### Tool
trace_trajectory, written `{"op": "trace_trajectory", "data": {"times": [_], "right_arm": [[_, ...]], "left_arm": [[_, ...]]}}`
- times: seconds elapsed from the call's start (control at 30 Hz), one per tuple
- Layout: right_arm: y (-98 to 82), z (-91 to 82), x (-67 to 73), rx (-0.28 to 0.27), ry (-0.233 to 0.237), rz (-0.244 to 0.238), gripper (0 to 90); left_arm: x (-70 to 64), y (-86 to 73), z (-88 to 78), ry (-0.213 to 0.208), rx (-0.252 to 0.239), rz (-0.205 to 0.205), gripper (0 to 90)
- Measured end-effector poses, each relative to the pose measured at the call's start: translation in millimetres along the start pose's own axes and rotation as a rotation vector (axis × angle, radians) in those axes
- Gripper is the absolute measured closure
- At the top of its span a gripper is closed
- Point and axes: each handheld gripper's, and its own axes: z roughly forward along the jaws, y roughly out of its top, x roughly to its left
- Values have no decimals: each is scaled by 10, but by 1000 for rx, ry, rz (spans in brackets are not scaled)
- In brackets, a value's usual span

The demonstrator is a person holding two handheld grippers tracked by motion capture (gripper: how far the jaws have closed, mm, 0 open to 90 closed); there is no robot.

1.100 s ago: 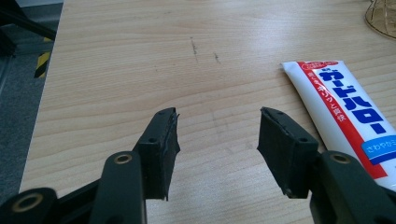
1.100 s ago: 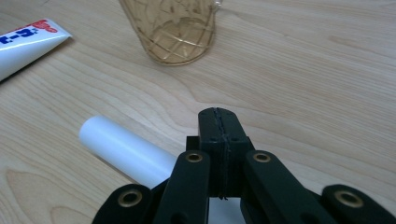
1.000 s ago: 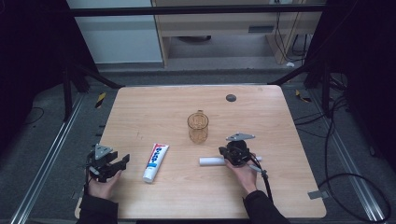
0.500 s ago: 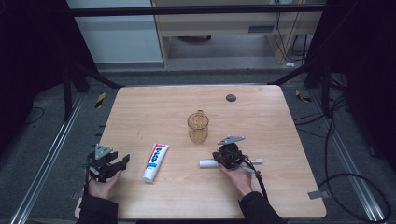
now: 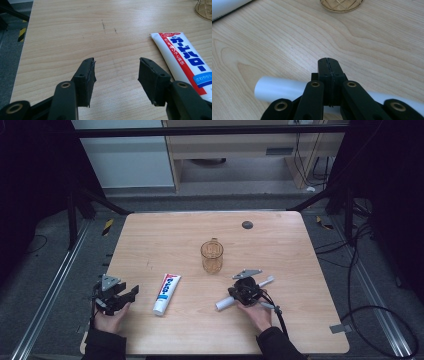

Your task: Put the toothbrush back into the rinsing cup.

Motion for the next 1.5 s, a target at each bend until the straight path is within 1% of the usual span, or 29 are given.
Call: {"op": "trace_trajectory", "data": {"times": [0.03,0.23,0.3,0.43,0.57,0.7,0.73,0.8,0.83,0.87,0.93,0.97,1.0,1.07,1.17,1.23,1.3,1.33,1.5], "right_arm": [[-7,-9,0,2,4,-8,900],[-34,-61,16,2,19,-14,900],[-46,-78,19,3,20,-25,900],[-69,-106,32,7,25,-24,900],[-80,-128,41,6,33,-40,900],[-74,-164,49,-4,42,-33,900],[-70,-180,42,-12,39,-38,900],[-64,-243,18,-25,25,-28,900],[-62,-270,-5,-34,13,-23,900],[-64,-295,-28,-40,6,-7,900],[-74,-315,-84,-43,-20,-3,900],[-82,-317,-105,-39,-32,-1,900],[-88,-317,-120,-34,-32,5,900],[-97,-311,-138,-31,-44,1,900],[-84,-297,-162,-41,-63,7,900],[-73,-266,-204,-49,-83,21,900],[-68,-231,-232,-43,-94,25,900],[-70,-222,-237,-35,-94,29,900],[-80,-216,-231,-31,-92,24,900]], "left_arm": [[0,0,-1,0,0,0,464],[1,0,-4,-1,-1,-1,464],[0,1,-5,-1,-1,-2,464],[-3,1,-6,-1,-2,-1,464],[-3,0,-6,-1,-2,-1,464],[-3,1,-9,-1,-4,-2,464],[-4,1,-10,-1,-5,-2,464],[-5,1,-10,-1,-6,-2,464],[-4,2,-9,-2,-3,-1,464],[-4,1,-7,-2,-3,-1,464],[-6,1,-9,-3,-3,1,464],[-6,2,-9,-3,-2,1,464],[-5,2,-10,-3,-3,0,464],[-4,1,-6,-2,-3,-1,464],[-7,0,-3,-3,0,2,464],[-11,2,-3,-3,-1,3,464],[-10,1,-2,-3,-1,2,464],[-6,0,-2,-4,0,2,464],[-8,0,-2,-4,0,3,464]]}}
